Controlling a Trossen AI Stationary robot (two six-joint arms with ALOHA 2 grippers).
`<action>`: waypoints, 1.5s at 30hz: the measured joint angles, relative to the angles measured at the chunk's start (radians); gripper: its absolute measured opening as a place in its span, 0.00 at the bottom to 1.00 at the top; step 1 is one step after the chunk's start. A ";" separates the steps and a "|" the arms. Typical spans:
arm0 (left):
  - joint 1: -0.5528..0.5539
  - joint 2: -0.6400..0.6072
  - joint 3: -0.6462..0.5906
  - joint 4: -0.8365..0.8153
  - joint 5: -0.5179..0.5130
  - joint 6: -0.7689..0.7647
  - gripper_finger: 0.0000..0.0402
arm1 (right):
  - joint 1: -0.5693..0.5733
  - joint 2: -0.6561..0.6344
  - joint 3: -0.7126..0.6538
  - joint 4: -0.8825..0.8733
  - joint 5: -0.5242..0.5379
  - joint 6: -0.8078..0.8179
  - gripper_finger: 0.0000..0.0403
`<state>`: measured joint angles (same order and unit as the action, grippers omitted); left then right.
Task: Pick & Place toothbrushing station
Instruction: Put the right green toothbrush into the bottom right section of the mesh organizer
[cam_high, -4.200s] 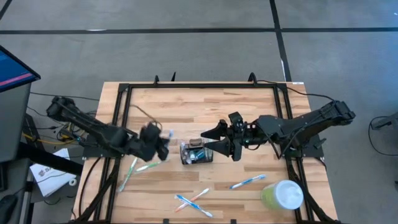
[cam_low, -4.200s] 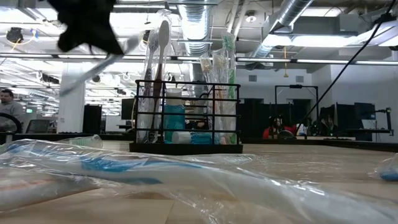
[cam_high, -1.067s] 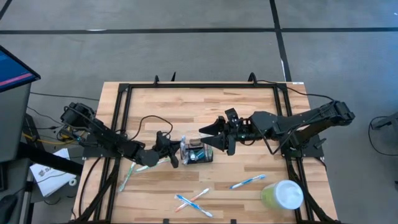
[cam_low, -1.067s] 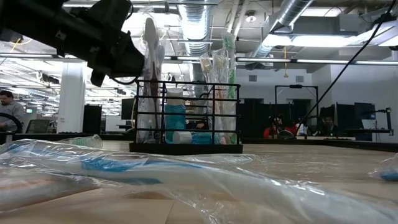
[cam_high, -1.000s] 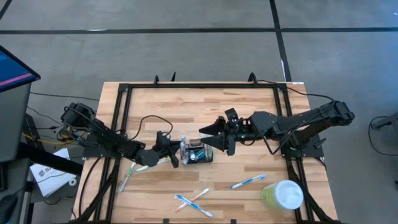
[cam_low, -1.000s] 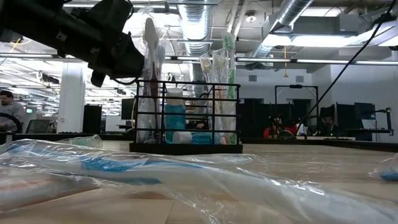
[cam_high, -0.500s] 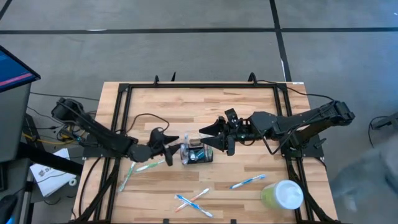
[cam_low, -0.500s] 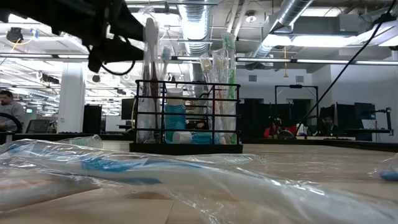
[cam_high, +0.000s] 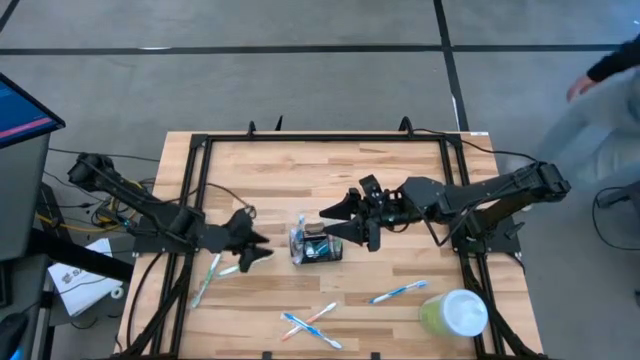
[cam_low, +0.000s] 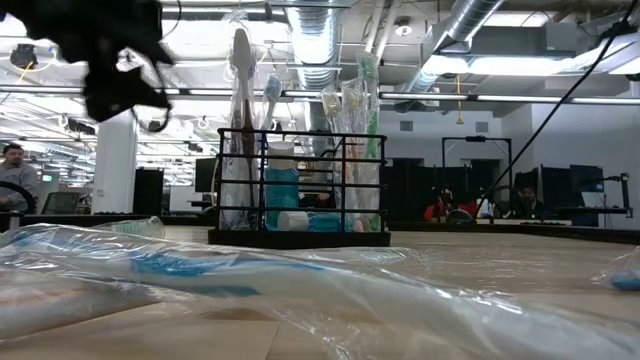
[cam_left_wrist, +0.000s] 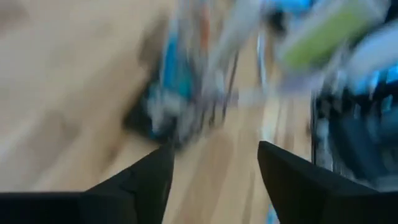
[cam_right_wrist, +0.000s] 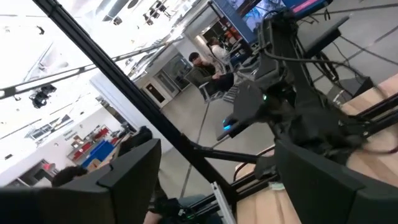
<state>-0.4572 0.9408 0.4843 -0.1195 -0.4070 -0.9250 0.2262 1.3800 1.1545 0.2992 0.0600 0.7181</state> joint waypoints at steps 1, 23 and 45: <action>0.000 0.006 0.014 -0.048 0.049 -0.012 0.55 | 0.000 0.000 0.000 0.000 -0.003 -0.009 0.76; -0.109 0.152 0.024 -0.545 0.298 0.001 0.58 | -0.013 0.000 0.000 0.001 0.102 -0.010 0.76; -0.181 0.342 -0.033 -0.418 0.251 -0.028 0.57 | -0.011 0.000 0.000 0.002 0.151 0.013 0.76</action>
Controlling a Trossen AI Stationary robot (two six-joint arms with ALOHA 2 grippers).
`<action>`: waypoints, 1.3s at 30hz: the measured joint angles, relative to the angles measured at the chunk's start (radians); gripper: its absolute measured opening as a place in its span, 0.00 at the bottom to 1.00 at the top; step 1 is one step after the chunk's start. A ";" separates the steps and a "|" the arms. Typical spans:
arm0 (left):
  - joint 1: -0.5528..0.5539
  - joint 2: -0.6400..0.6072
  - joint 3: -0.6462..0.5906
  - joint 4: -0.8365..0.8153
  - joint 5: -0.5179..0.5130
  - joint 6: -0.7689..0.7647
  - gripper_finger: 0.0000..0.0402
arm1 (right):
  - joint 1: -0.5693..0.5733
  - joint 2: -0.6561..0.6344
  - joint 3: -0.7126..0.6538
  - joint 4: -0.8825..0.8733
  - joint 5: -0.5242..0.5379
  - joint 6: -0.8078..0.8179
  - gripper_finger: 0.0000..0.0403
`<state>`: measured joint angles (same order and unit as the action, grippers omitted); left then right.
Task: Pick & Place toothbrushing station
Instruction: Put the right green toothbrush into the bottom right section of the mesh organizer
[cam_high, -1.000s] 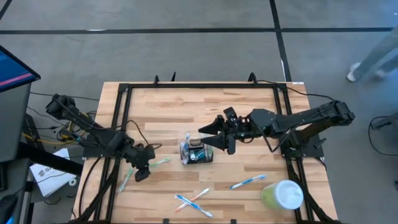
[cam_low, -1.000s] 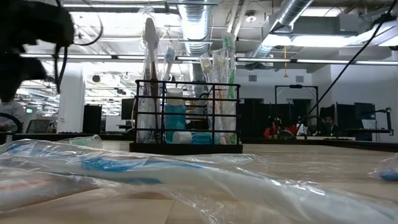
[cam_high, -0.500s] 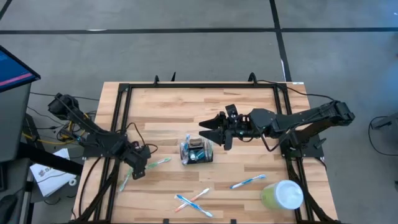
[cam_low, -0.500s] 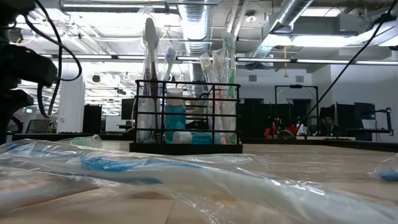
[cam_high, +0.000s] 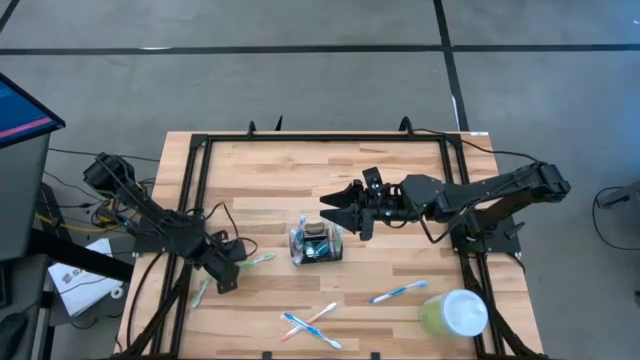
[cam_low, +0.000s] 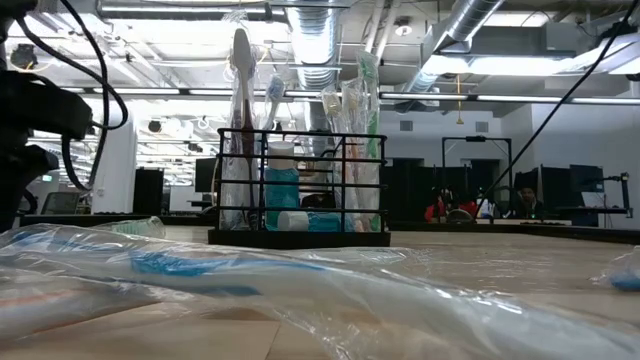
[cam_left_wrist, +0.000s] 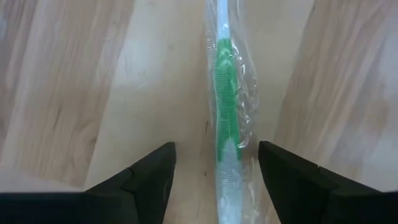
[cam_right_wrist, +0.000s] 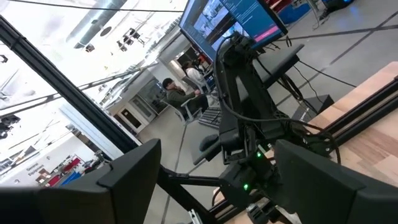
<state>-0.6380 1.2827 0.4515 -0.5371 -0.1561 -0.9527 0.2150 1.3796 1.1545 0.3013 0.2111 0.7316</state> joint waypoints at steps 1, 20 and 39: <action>-0.001 0.002 0.000 -0.001 -0.002 -0.009 0.56 | 0.000 0.000 0.000 0.000 0.000 0.003 0.76; -0.040 -0.273 -0.017 0.012 -0.018 -0.150 0.08 | 0.015 0.000 0.000 0.100 -0.003 0.102 0.76; -0.115 -0.699 -0.012 0.643 -0.544 0.154 0.01 | 0.032 0.000 0.000 0.103 0.096 0.106 0.75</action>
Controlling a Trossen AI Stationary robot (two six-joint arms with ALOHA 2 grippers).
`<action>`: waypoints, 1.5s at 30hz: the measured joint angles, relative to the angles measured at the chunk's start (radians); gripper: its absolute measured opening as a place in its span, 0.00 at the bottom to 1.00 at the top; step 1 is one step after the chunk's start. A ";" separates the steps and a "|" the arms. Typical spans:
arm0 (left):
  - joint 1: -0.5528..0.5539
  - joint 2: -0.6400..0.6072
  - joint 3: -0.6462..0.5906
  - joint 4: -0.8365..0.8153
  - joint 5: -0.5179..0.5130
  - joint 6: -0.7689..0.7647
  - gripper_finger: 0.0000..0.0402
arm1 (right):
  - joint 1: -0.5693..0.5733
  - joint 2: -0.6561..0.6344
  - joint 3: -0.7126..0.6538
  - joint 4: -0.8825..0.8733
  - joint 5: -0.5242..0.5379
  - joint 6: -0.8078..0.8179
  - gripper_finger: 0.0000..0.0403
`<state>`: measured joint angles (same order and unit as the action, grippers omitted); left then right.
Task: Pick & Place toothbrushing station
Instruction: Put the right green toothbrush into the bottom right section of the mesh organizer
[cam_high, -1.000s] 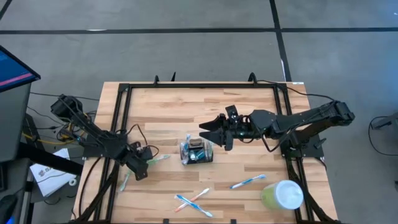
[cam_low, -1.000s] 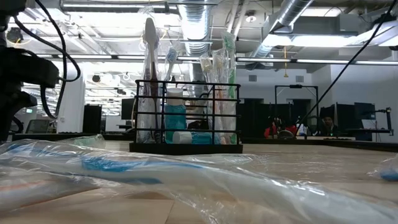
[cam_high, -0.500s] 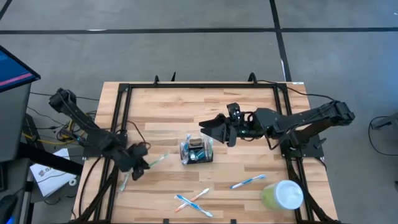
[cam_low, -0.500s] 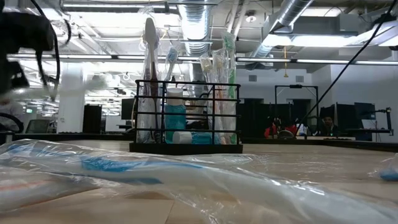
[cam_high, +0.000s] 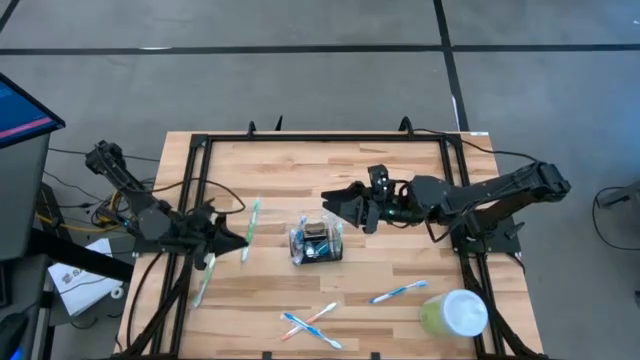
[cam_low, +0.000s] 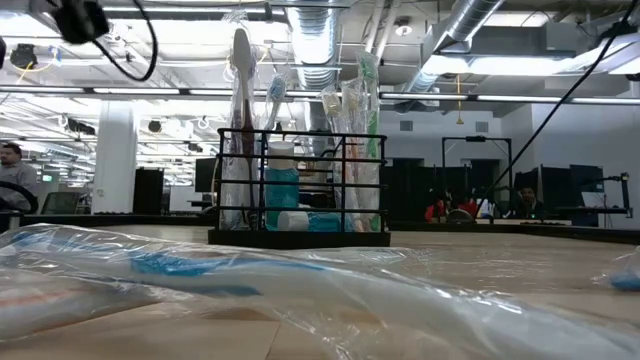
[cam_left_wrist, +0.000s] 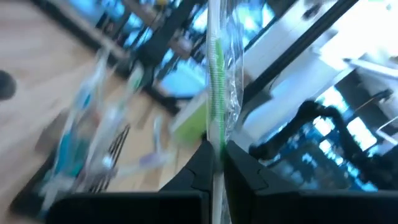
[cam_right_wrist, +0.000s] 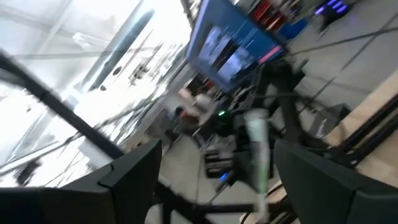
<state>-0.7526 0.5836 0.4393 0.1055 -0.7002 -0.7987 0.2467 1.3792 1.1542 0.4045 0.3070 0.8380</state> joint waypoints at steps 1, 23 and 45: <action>0.002 0.010 0.001 0.043 -0.009 0.029 0.01 | 0.010 0.000 0.000 0.000 0.046 0.000 0.74; 0.126 0.553 0.414 0.082 0.132 0.245 0.01 | 0.164 0.238 0.466 -0.676 0.161 0.104 0.55; 0.186 0.547 0.416 0.072 0.162 0.234 0.01 | 0.138 0.293 0.520 -0.646 0.158 0.002 0.50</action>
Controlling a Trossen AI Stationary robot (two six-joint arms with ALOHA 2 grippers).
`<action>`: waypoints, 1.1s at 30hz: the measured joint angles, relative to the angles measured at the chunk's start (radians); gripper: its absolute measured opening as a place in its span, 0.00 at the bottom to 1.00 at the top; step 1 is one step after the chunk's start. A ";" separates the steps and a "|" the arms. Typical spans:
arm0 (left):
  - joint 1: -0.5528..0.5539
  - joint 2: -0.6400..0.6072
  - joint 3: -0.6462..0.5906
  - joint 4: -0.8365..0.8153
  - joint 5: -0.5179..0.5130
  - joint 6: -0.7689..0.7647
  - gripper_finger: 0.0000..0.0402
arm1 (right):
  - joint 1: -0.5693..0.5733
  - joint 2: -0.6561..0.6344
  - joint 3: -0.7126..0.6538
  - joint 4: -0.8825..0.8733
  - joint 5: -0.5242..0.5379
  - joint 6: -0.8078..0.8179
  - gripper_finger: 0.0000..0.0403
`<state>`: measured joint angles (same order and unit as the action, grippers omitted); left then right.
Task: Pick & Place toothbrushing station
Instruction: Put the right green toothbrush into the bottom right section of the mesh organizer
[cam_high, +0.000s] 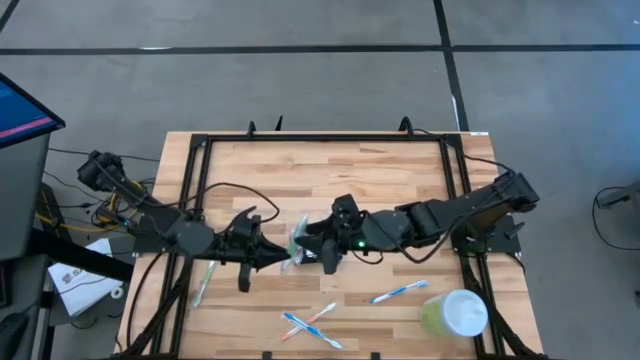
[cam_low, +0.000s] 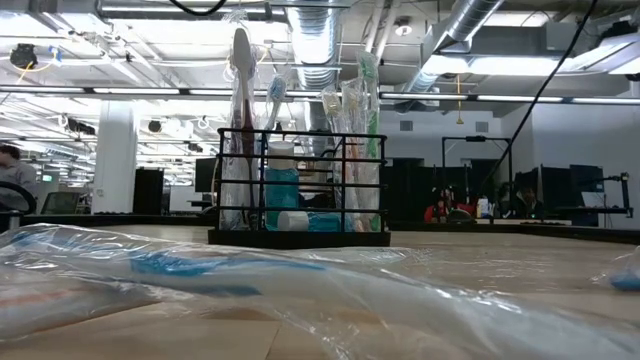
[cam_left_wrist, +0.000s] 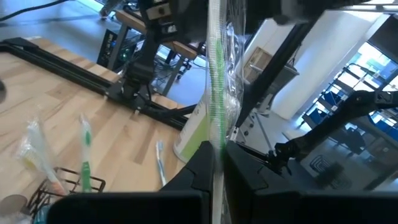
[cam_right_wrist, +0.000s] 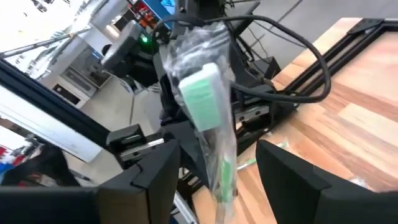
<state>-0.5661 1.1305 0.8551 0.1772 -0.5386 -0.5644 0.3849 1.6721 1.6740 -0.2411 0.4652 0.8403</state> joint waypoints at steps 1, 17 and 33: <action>0.011 0.000 0.000 0.000 0.013 -0.001 0.01 | -0.003 0.000 0.000 0.005 0.000 -0.003 0.50; 0.065 0.004 0.000 -0.002 0.080 -0.011 0.01 | -0.014 -0.003 0.001 0.007 0.006 -0.005 0.35; 0.062 -0.050 0.000 -0.006 0.100 0.007 0.33 | -0.004 -0.007 0.003 -0.077 0.003 0.001 0.02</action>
<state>-0.5041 1.0807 0.8551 0.1716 -0.4390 -0.5579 0.3808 1.6646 1.6766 -0.3182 0.4686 0.8417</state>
